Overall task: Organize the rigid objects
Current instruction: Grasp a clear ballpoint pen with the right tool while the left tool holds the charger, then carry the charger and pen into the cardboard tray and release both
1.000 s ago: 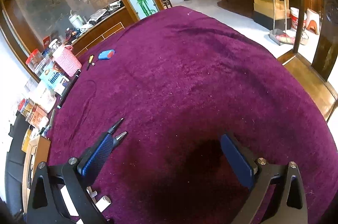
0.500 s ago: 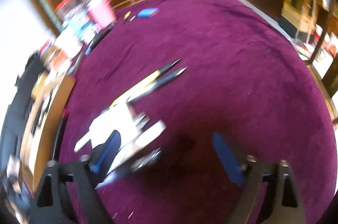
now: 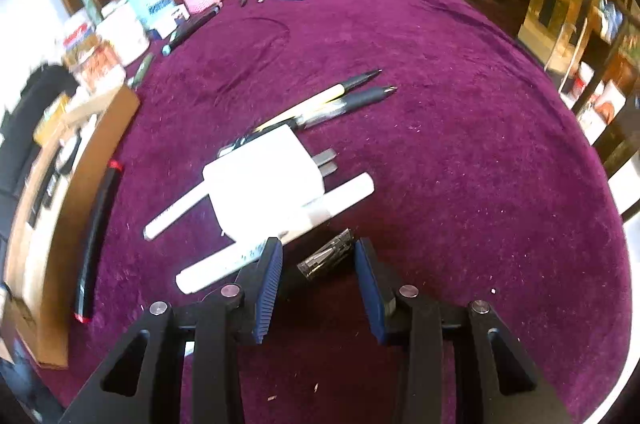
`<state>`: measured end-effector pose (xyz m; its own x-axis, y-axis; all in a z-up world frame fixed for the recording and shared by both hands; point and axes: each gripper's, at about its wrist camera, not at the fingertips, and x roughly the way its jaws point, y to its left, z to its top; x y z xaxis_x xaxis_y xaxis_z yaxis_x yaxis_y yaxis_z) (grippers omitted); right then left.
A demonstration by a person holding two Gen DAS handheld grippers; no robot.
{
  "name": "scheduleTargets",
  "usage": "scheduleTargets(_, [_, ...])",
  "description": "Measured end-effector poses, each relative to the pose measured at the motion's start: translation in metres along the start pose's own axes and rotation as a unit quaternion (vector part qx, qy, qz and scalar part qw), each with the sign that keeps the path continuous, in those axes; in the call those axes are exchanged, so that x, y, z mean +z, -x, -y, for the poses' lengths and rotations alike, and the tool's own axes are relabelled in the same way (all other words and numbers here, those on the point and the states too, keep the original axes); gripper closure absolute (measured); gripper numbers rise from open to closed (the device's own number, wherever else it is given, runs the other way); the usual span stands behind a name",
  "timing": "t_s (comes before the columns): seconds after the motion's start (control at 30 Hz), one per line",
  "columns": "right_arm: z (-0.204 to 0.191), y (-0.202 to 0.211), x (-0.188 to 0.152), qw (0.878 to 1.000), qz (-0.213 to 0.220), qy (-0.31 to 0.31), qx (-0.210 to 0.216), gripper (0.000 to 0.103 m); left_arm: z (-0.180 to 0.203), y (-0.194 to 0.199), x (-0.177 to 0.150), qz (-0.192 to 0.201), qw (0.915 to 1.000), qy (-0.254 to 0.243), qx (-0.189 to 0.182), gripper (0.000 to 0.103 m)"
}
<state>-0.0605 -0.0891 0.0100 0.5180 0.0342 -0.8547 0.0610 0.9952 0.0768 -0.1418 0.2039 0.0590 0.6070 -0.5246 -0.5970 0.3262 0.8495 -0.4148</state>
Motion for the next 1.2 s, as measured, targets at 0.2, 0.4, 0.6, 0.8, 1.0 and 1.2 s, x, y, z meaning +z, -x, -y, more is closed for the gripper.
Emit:
scheduleTargets(0.2, [0.012, 0.02, -0.015, 0.998, -0.008, -0.051, 0.018, 0.058, -0.004, 0.007, -0.003, 0.007, 1.0, 0.002, 0.0, 0.045])
scheduleTargets(0.4, [0.0, 0.023, -0.023, 0.997, -0.019, -0.065, 0.04, 0.048, -0.01, 0.007, -0.007, 0.009, 0.9999, 0.012, -0.008, 0.045])
scheduleTargets(0.6, [-0.045, 0.013, -0.029, 0.999, 0.019, 0.042, -0.029, 0.062, -0.014, 0.012, -0.011, 0.013, 0.9998, 0.015, -0.007, 0.045])
scheduleTargets(0.8, [-0.014, 0.021, -0.03, 0.999, 0.011, -0.003, 0.039, 0.083, -0.028, 0.021, -0.011, 0.024, 0.9993, 0.03, 0.0, 0.045])
scheduleTargets(1.0, [0.013, 0.033, -0.037, 0.984, 0.003, -0.072, 0.162, 0.092, -0.048, 0.02, -0.01, 0.016, 0.998, 0.061, 0.006, 0.045])
scheduleTargets(1.2, [0.0, 0.043, -0.033, 0.97, 0.013, -0.074, 0.232, 0.092, -0.068, 0.024, -0.008, 0.014, 0.9957, 0.087, 0.028, 0.045])
